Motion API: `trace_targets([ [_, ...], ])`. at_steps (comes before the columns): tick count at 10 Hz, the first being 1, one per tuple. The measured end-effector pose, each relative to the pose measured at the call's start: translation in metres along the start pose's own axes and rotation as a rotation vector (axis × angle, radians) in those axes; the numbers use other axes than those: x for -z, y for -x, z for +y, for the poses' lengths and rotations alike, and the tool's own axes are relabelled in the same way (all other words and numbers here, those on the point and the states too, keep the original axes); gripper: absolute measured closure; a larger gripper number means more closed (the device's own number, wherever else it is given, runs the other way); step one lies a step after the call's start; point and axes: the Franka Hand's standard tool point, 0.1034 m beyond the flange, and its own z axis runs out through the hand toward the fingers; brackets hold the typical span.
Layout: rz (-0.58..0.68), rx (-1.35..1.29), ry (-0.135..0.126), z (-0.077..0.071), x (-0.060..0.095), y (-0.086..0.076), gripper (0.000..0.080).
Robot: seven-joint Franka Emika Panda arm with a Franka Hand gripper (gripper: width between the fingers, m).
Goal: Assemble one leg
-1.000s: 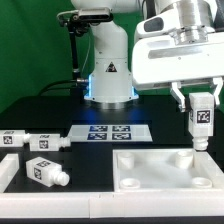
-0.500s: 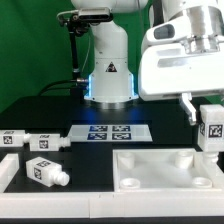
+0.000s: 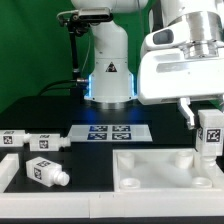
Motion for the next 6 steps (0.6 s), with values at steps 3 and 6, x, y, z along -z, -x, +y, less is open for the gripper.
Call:
trace_targets([
  [3,-0.013,0.008,-0.002,-0.006,-0.010,0.008,0.0514],
  [6,-0.023,0.012,0.004,-0.004,-0.017,0.017,0.0514],
])
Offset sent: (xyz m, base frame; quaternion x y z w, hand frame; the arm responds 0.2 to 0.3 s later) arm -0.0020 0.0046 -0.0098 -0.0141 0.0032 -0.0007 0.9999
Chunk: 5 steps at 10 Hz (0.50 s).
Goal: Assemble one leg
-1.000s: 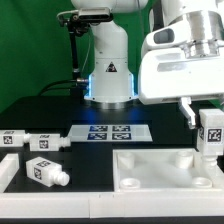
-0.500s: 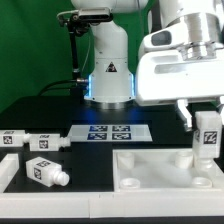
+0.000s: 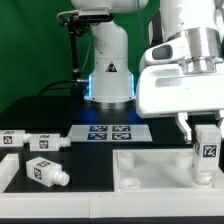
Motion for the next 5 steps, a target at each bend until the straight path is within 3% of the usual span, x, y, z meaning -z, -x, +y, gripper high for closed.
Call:
trace_targets([
  [5,-0.011,0.004,0.009,0.004,-0.011,0.012,0.0514],
])
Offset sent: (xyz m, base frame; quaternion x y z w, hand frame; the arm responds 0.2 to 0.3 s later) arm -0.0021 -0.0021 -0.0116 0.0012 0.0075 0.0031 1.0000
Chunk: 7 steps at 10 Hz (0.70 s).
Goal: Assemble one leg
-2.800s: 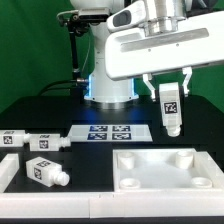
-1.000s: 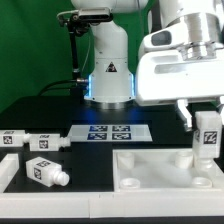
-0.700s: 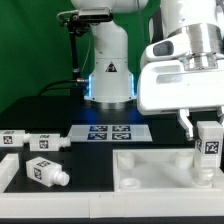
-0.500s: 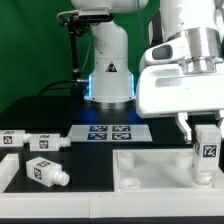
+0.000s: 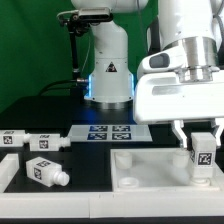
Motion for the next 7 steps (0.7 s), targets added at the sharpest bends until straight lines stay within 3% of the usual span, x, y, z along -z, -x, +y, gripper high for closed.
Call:
trace_targets([
  [5,0.041,0.009,0.009,0.0033,-0.0021,-0.0019,0.0514],
  [6,0.009,0.007,0.005,0.0023,-0.0031,0.0000,0.0326],
  [7,-0.040,-0.006,-0.007,-0.0016,0.0036,-0.0083,0.0209],
])
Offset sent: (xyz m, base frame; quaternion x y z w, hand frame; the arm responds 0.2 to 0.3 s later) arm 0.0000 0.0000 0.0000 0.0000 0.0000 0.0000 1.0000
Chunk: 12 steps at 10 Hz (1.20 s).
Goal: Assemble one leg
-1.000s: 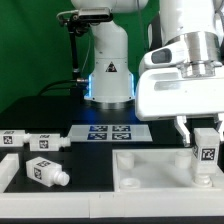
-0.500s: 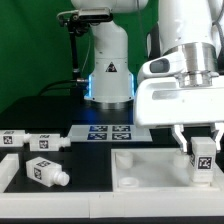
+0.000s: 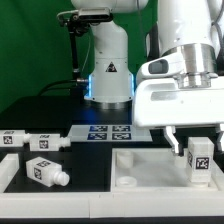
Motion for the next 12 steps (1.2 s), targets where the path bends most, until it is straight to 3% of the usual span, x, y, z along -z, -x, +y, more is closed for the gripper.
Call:
trace_targets([
  [1,-0.060,-0.011,-0.011,-0.003,0.003,-0.003,0.0168],
  [3,-0.308,-0.081,-0.031,-0.009,0.001,-0.006,0.0153],
  [4,-0.344,-0.087,-0.033,-0.008,-0.002,-0.014,0.0153],
  [6,-0.504,-0.095,-0.034,0.001,-0.003,-0.003,0.0151],
  [7,-0.519,-0.105,-0.033,0.009,-0.006,-0.008,0.0151],
  [8,-0.510,-0.112,-0.031,0.007,-0.006,-0.008,0.0151],
  [9,-0.511,-0.127,-0.027,0.006,-0.006,-0.008,0.0178],
  [10,-0.511,-0.129,-0.026,0.008,-0.007,-0.008,0.0310],
  [11,-0.513,-0.193,-0.012,0.008,-0.007,-0.008,0.0310],
  [12,-0.514,-0.280,0.010,0.008,-0.007,-0.008,0.0492],
])
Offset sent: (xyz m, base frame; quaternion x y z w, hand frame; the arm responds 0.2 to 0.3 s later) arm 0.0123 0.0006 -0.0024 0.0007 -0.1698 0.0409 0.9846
